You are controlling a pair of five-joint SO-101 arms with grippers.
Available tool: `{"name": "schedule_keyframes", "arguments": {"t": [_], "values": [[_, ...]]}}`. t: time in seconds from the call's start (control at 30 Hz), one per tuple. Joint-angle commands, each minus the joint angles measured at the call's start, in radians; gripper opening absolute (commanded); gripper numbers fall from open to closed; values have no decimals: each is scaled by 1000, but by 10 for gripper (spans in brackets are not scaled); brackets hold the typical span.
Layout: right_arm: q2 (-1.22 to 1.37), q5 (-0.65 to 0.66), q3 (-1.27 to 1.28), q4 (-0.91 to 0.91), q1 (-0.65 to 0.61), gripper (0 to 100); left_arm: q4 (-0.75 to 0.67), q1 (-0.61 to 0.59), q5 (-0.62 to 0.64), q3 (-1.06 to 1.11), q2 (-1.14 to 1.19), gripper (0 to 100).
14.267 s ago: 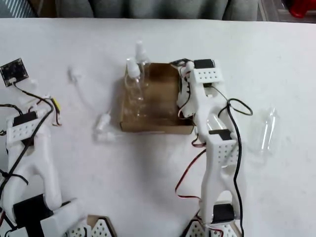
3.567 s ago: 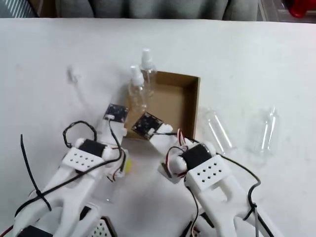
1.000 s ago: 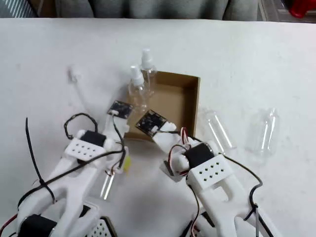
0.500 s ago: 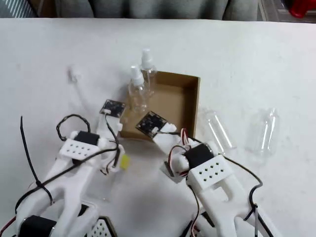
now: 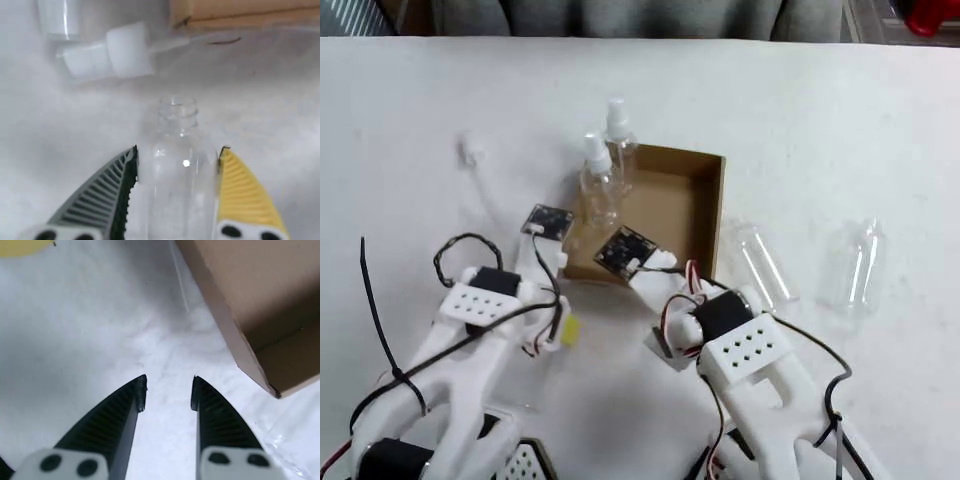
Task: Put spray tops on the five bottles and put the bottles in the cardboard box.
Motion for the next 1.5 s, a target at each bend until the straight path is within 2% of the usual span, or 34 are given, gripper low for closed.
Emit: {"name": "schedule_keyframes", "arguments": {"t": [0.0, 0.1, 0.17, 0.33, 0.5, 0.67, 0.77, 0.87, 1.1, 1.2, 1.47], "values": [[-21, 17, -5, -5, 8, 112, 18, 25, -9, 14, -16, 242], [-21, 17, -5, -4, 8, 112, 12, 35, -9, 18, -16, 290], [-21, 17, -5, -4, 8, 112, 9, 30, -9, 18, -16, 279], [-21, 17, -5, -4, 8, 112, -68, 33, -9, 52, -16, 186], [-21, 17, -5, -4, 8, 112, -110, 28, -9, 58, -19, 24], [-21, 18, -5, -4, 8, 111, -11, -4, -2, -14, -27, 20], [-21, 18, -3, -4, 8, 111, 115, -94, -9, -135, -30, 20], [-21, 17, 2, -8, 8, 111, 195, -236, -11, -252, -64, 20], [-22, 25, 3, -45, -2, 111, 201, -599, -118, -443, -113, 20], [-21, 25, -34, -39, -50, 111, 201, -722, -167, -526, -73, 20], [-19, 28, -152, 8, -263, 111, 201, -883, -187, -723, 159, 20]]}}
